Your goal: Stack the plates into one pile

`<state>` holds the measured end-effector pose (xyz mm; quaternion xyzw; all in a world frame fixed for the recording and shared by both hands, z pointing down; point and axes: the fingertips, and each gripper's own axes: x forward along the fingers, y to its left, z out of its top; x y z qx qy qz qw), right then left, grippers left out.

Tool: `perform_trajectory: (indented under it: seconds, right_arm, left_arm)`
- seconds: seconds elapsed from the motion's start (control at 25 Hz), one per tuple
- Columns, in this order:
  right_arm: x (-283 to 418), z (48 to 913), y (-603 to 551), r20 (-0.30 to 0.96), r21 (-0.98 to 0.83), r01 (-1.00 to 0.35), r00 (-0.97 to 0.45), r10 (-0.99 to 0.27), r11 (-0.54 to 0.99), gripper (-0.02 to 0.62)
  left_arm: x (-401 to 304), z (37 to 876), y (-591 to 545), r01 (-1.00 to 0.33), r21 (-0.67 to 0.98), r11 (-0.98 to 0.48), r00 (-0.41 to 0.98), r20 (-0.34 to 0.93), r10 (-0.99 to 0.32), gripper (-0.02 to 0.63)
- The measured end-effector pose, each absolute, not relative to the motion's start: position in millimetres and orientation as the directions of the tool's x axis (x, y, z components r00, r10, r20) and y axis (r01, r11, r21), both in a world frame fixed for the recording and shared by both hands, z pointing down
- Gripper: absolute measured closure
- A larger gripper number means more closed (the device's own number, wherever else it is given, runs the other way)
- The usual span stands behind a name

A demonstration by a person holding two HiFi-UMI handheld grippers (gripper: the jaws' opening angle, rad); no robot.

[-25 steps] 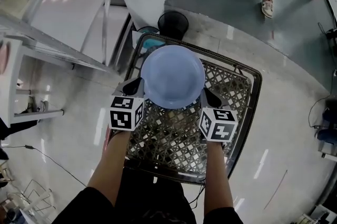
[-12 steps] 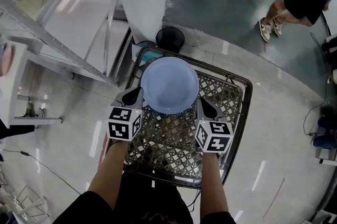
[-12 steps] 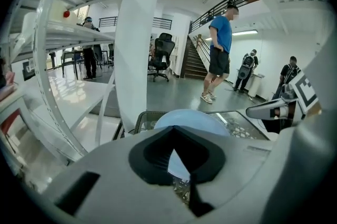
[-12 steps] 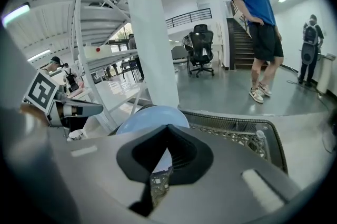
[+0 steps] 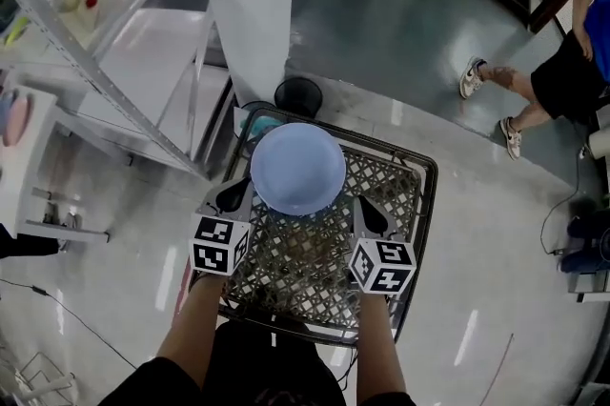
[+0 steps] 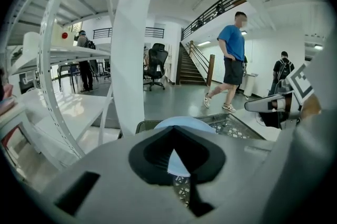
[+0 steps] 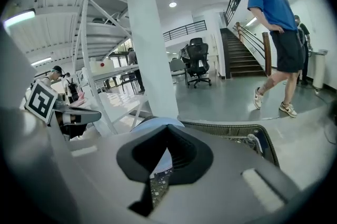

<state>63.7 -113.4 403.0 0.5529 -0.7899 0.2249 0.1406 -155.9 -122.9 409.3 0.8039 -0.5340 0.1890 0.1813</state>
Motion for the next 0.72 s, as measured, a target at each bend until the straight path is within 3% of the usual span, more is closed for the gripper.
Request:
perform_trajectory:
  seconds: [0.72]
  right_arm:
    - [77,322,-59,0.268,-0.186,-0.920,-0.384,-0.883,0.344,0.584]
  left_arm:
    - [-145,332,-71,-0.919,0.094,-0.383,0.391,0.341,-0.855,0.604]
